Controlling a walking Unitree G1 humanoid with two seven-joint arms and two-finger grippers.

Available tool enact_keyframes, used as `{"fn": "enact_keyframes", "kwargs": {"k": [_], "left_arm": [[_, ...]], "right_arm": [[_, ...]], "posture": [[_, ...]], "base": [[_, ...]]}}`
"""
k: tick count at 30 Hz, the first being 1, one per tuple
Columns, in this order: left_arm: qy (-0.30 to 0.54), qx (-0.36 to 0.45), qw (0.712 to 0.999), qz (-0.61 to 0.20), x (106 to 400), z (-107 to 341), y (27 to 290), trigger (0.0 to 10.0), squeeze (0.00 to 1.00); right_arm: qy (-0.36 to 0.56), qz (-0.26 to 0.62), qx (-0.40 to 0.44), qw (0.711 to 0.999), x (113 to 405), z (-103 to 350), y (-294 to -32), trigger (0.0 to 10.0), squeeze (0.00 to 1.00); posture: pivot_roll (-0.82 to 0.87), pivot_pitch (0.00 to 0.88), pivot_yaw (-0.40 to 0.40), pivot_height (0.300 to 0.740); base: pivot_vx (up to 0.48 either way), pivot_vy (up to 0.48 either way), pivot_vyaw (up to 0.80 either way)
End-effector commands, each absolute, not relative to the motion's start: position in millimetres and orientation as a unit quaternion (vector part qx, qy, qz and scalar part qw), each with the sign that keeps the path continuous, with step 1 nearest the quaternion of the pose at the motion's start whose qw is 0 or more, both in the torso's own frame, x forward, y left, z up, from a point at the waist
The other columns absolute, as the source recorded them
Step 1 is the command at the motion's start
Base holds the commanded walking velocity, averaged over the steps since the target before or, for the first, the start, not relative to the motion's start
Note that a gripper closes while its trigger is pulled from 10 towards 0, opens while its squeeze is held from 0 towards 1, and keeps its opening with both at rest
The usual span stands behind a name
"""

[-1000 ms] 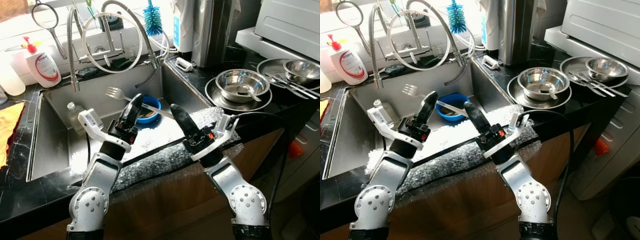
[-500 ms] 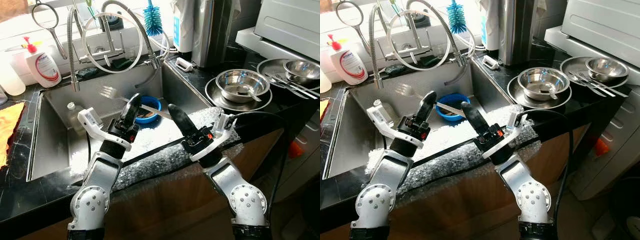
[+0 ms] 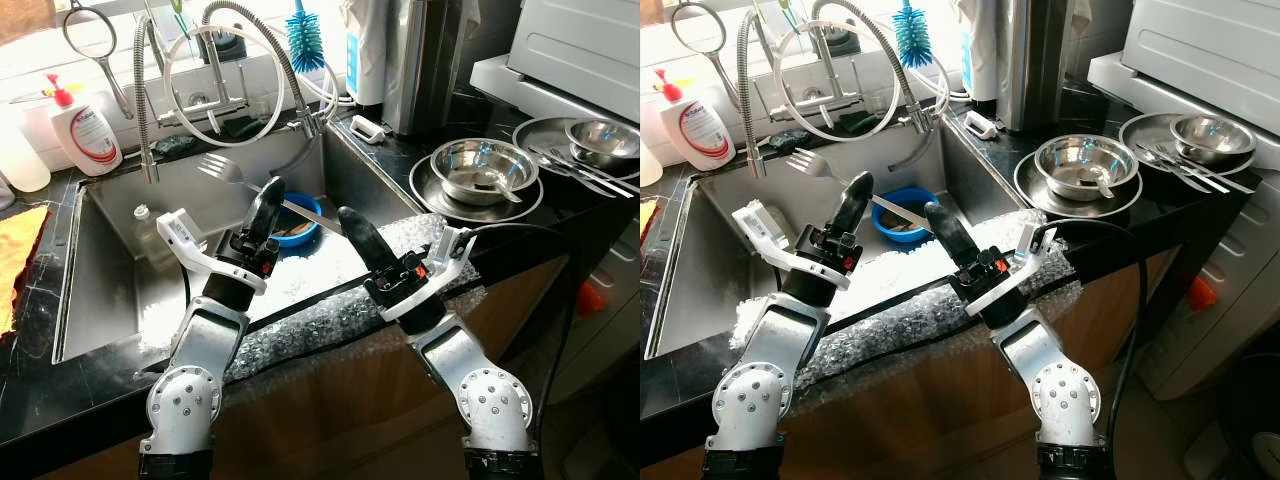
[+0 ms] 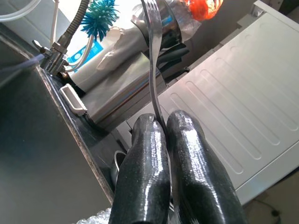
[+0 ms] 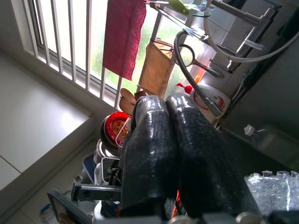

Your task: Kitchen organization

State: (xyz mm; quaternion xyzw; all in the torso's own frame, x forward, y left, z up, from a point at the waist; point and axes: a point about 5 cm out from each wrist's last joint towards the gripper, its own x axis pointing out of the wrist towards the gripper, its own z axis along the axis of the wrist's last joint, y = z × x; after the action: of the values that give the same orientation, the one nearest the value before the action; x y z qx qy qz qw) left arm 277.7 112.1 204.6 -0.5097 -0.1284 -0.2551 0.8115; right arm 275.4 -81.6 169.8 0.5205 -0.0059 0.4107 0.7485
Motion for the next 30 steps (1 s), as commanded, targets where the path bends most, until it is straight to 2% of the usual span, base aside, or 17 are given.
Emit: {"fn": "enact_keyframes", "kwargs": {"k": [1, 2, 7, 15, 16, 17, 18, 19, 20, 21, 22, 23, 24, 25, 26, 27, 30], "left_arm": [[-0.126, -0.545, 0.799, -0.222, 276, 196, 111, 0.0, 0.00], [-0.128, -0.547, 0.799, -0.217, 277, 196, 113, 0.0, 0.00], [-0.134, -0.551, 0.799, -0.200, 279, 198, 118, 0.0, 0.00], [-0.177, -0.562, 0.792, -0.162, 286, 213, 140, 0.0, 0.00], [-0.183, -0.560, 0.793, -0.154, 287, 215, 143, 0.0, 0.00], [-0.190, -0.557, 0.797, -0.139, 288, 216, 148, 0.0, 0.00], [-0.198, -0.553, 0.800, -0.124, 289, 219, 152, 0.0, 0.00], [-0.219, -0.506, 0.828, -0.097, 291, 225, 160, 0.7, 0.00], [-0.229, -0.468, 0.848, -0.101, 291, 229, 161, 0.7, 0.00], [-0.229, -0.468, 0.848, -0.101, 291, 229, 161, 0.7, 0.00], [-0.233, -0.410, 0.877, -0.091, 293, 232, 160, 5.5, 0.00], [-0.234, -0.396, 0.884, -0.088, 293, 233, 160, 5.5, 0.00], [-0.238, -0.365, 0.898, -0.061, 294, 233, 164, 10.0, 0.00], [-0.238, -0.365, 0.898, -0.061, 294, 233, 164, 10.0, 0.00], [-0.240, -0.330, 0.912, -0.049, 294, 233, 166, 10.0, 0.00], [-0.237, -0.259, 0.936, -0.029, 295, 230, 168, 10.0, 0.00], [-0.215, -0.184, 0.959, -0.010, 297, 218, 171, 10.0, 0.00]], "right_arm": [[0.014, 0.395, 0.548, 0.737, 264, 154, -66, 10.0, 0.75], [0.014, 0.390, 0.548, 0.740, 265, 154, -67, 10.0, 1.00], [0.011, 0.385, 0.547, 0.743, 267, 155, -69, 10.0, 1.00], [-0.002, 0.382, 0.533, 0.755, 270, 161, -70, 10.0, 1.00], [-0.002, 0.379, 0.525, 0.763, 271, 161, -70, 10.0, 0.66], [-0.002, 0.373, 0.510, 0.775, 272, 161, -71, 10.0, 0.00], [-0.003, 0.369, 0.494, 0.787, 273, 161, -71, 10.0, 0.00], [-0.013, 0.358, 0.457, 0.814, 276, 165, -73, 10.0, 0.00], [-0.017, 0.354, 0.448, 0.821, 277, 167, -74, 10.0, 0.00], [-0.017, 0.354, 0.448, 0.821, 277, 167, -74, 10.0, 0.00], [-0.029, 0.332, 0.411, 0.848, 282, 172, -78, 10.0, 0.00], [-0.032, 0.327, 0.401, 0.855, 283, 173, -80, 10.0, 0.00], [-0.049, 0.313, 0.326, 0.891, 287, 178, -83, 10.0, 0.00], [-0.049, 0.313, 0.326, 0.891, 287, 178, -83, 10.0, 0.00], [-0.064, 0.307, 0.285, 0.905, 288, 183, -85, 10.0, 0.00], [-0.088, 0.292, 0.233, 0.923, 289, 192, -89, 10.0, 0.00], [-0.117, 0.257, 0.153, 0.947, 290, 198, -94, 10.0, 0.00]], "posture": [[-0.19, 0.000, 0.103, 0.740], [-0.19, 0.000, 0.101, 0.740], [-0.19, 0.000, 0.102, 0.740], [-0.19, 0.000, 0.105, 0.740], [-0.19, 0.000, 0.105, 0.740], [-0.19, 0.000, 0.105, 0.740], [-0.19, 0.000, 0.105, 0.740], [-0.19, 0.000, 0.106, 0.740], [-0.19, 0.000, 0.106, 0.740], [-0.19, 0.000, 0.106, 0.740], [-0.19, 0.000, 0.108, 0.740], [-0.19, 0.000, 0.108, 0.740], [-0.19, 0.000, 0.109, 0.740], [-0.19, 0.000, 0.109, 0.740], [-0.20, 0.000, 0.111, 0.740], [-0.20, 0.000, 0.111, 0.740], [-0.21, 0.000, 0.118, 0.740]], "base": [[0.000, 0.000, 0.00], [0.000, 0.000, 0.00], [0.000, 0.000, 0.00], [0.000, 0.000, 0.00], [0.000, 0.000, 0.00], [0.000, 0.000, 0.00], [0.000, 0.000, 0.00], [0.000, 0.000, 0.00], [0.000, 0.000, 0.00], [0.000, 0.000, 0.00], [0.000, 0.000, 0.00], [0.000, 0.000, 0.00], [0.000, 0.000, 0.00], [0.000, 0.000, 0.00], [0.000, 0.000, 0.00], [0.000, 0.000, 0.00], [0.000, 0.000, 0.00]]}}
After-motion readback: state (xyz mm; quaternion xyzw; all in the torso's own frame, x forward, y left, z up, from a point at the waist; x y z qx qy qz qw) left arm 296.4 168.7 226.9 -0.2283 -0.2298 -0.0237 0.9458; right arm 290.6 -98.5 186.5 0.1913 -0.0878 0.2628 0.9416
